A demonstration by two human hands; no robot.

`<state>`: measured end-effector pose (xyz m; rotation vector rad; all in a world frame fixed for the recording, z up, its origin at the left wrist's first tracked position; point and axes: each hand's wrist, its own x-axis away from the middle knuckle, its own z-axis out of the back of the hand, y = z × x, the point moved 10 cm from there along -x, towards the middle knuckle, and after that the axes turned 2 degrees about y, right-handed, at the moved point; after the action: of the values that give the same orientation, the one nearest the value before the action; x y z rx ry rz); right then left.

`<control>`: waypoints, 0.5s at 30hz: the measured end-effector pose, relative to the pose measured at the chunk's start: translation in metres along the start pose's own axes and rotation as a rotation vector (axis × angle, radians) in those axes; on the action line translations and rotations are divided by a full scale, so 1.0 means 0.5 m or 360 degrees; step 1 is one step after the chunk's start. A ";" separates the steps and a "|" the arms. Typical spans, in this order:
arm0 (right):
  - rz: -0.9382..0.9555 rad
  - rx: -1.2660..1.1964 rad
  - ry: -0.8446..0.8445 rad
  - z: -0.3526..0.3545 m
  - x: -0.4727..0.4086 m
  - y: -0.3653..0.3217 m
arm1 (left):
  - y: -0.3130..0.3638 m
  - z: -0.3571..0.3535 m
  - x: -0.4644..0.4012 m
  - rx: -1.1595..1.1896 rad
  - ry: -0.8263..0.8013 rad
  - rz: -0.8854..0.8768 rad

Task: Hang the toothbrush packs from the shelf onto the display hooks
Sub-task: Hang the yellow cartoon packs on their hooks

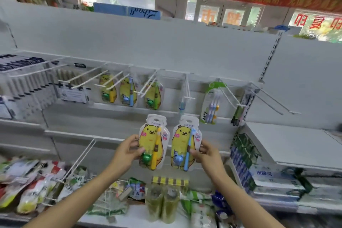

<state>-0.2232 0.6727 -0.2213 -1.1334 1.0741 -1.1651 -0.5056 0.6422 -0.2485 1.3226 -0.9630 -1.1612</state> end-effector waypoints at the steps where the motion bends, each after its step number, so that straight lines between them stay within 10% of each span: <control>1: 0.0002 -0.0016 0.0007 -0.035 0.002 -0.008 | -0.003 0.035 -0.004 0.0007 0.0009 0.0000; 15: 0.0209 -0.0021 -0.0100 -0.393 -0.025 -0.129 | -0.001 0.378 -0.047 0.0083 0.0110 -0.0082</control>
<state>-0.4261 0.6642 -0.1805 -1.0860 1.0927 -1.0147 -0.6951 0.6266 -0.2359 1.4277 -0.9192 -1.1281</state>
